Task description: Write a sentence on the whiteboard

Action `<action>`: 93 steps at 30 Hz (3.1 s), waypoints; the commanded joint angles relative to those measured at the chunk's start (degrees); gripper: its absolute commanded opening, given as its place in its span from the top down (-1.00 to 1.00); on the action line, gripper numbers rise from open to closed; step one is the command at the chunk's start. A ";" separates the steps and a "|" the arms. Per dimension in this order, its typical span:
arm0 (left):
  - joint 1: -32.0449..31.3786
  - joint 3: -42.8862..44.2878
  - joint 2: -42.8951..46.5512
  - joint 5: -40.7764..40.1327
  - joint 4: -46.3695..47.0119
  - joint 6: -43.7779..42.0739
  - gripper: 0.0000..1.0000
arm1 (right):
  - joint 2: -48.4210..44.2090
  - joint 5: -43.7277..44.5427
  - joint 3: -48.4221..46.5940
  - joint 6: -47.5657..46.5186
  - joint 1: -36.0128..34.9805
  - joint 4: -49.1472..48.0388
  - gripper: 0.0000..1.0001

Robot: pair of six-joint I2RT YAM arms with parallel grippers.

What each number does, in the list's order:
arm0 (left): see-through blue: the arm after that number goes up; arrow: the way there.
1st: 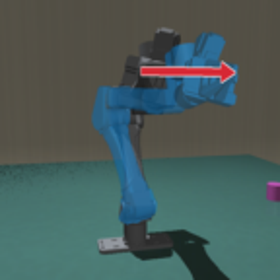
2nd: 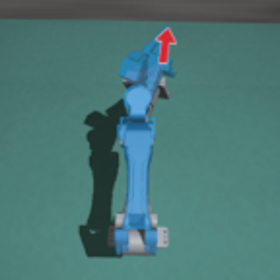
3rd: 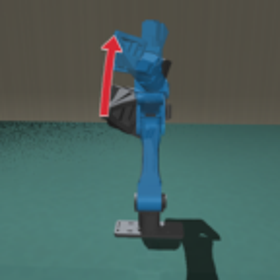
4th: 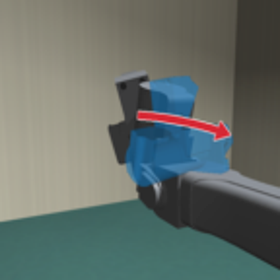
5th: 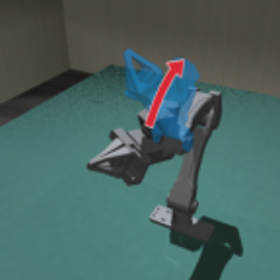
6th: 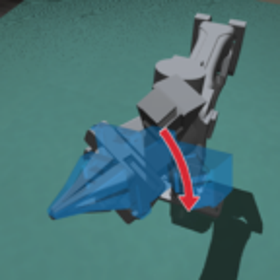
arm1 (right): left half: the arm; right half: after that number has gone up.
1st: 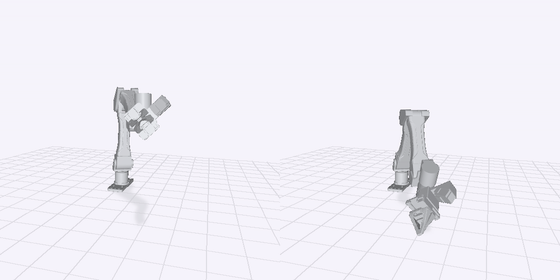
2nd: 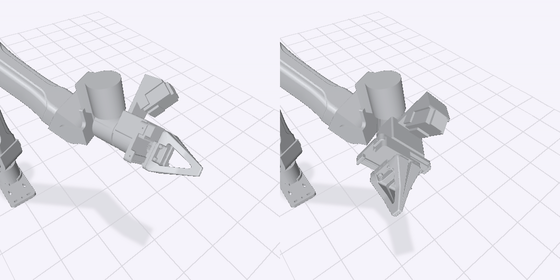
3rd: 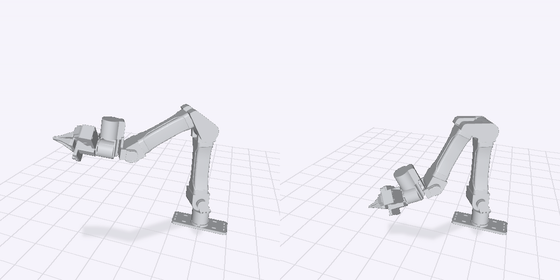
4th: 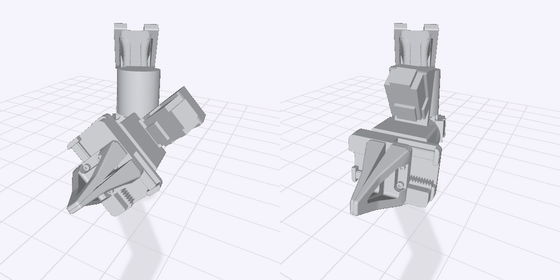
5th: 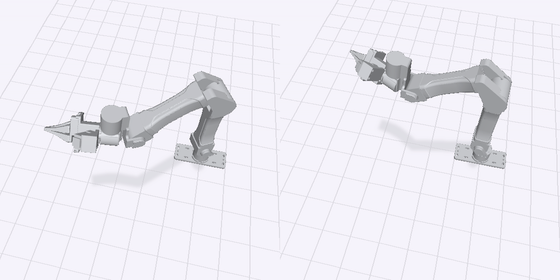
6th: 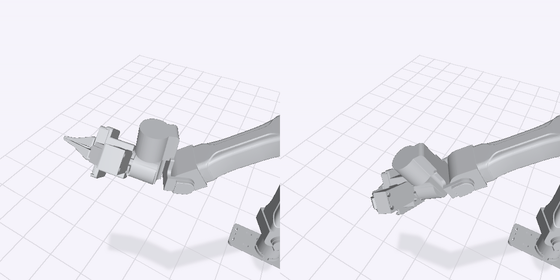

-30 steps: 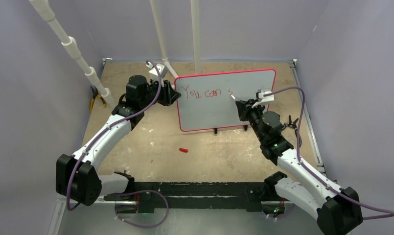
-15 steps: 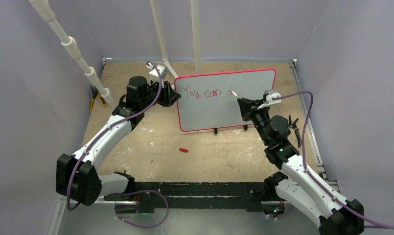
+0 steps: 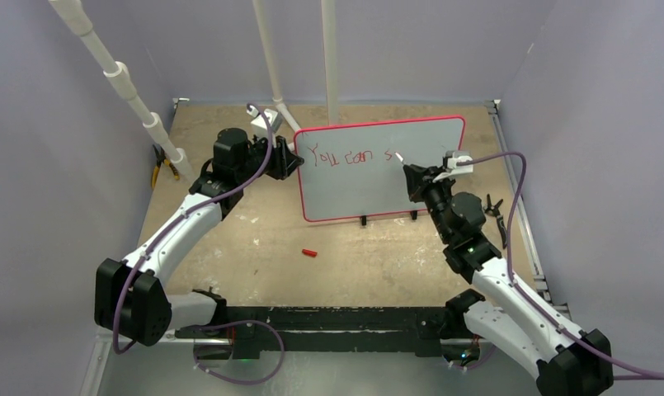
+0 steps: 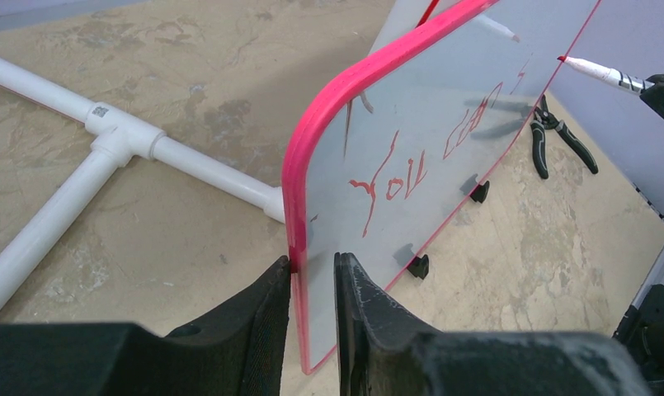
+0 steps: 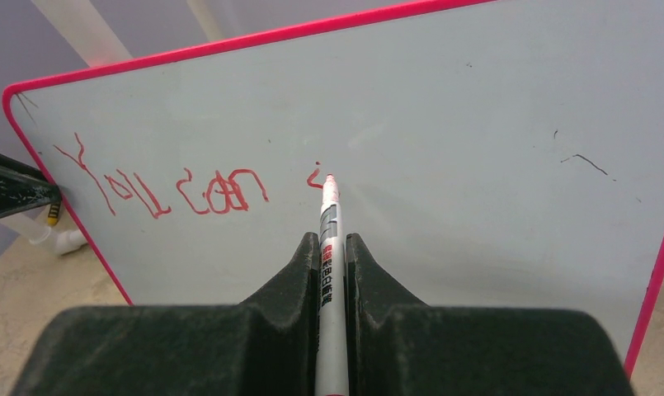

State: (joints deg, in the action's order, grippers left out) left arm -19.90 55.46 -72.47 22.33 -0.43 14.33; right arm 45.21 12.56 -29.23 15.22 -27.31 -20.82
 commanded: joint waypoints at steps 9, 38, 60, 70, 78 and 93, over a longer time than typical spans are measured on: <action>0.21 -0.53 -0.91 1.83 3.14 0.08 0.56 | 2.24 1.32 -2.34 -1.33 0.20 -4.46 1.00; 0.13 -0.71 -0.67 2.37 3.33 -0.09 0.63 | 3.70 2.56 -0.53 -0.35 0.16 -3.23 1.00; 0.13 -0.79 -0.22 2.37 3.28 -0.18 0.64 | 2.73 4.43 -0.24 1.30 0.20 1.63 1.00; 0.13 -0.77 -0.04 2.37 3.33 -0.22 0.64 | 3.47 6.79 -1.61 0.97 0.17 0.59 1.00; 0.13 -0.83 -0.04 2.37 3.33 -0.26 0.65 | 4.15 6.69 -3.60 -0.43 0.17 -0.81 1.00; 0.13 -0.82 0.03 2.28 3.24 -0.35 0.65 | 4.62 6.95 -3.54 -0.10 0.15 -0.46 1.00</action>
State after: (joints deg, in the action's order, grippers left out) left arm -19.88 55.37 -73.45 22.37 0.36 14.31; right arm 49.56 17.52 -31.09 15.35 -27.31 -19.73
